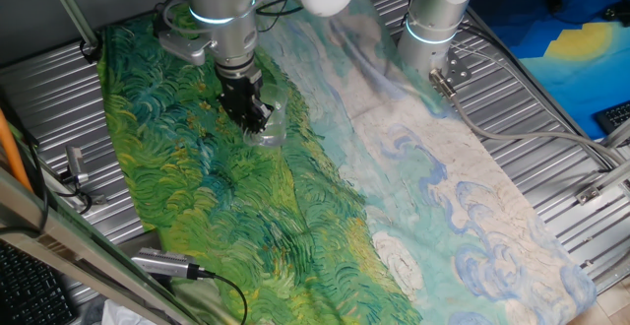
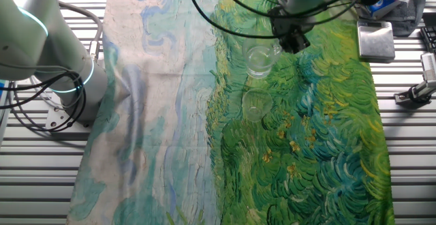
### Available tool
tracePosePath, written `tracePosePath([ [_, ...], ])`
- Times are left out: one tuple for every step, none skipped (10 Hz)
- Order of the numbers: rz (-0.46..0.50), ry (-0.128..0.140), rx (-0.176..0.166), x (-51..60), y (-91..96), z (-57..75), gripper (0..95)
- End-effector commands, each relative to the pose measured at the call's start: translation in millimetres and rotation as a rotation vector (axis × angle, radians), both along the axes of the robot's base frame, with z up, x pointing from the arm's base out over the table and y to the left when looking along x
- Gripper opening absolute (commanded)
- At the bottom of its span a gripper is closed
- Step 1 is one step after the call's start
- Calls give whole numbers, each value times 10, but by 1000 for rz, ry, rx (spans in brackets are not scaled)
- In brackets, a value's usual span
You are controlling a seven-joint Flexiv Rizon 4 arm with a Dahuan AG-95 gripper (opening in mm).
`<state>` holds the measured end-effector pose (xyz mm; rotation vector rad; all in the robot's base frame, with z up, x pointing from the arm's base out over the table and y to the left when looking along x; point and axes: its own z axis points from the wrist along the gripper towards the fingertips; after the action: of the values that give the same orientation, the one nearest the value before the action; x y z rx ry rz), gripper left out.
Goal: Pour the water from one cup into another empty cup
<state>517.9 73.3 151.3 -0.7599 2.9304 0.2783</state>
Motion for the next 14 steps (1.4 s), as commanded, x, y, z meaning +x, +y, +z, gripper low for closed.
tracePosePath([
  [-5, -12, 23, 3, 1, -18, 0],
  [-15, -14, 40, 4, -1, -30, 0],
  [-18, -15, 43, 4, -3, -36, 0],
  [-21, -14, 45, 4, -4, -37, 0],
  [-23, -14, 47, 4, -6, -42, 0],
  [-25, -17, 59, 4, -10, -55, 0],
  [-28, -21, 72, 2, -17, -66, 0],
  [-30, -24, 78, 1, -23, -70, 0],
  [-36, -22, 90, -2, -29, -68, 0],
  [-44, -21, 102, -5, -37, -67, 0],
  [-49, -21, 113, -5, -39, -70, 0],
  [-50, -23, 115, -5, -41, -80, 0],
  [-51, -25, 121, -5, -45, -92, 0],
  [-49, -28, 132, -7, -55, -105, 0],
])
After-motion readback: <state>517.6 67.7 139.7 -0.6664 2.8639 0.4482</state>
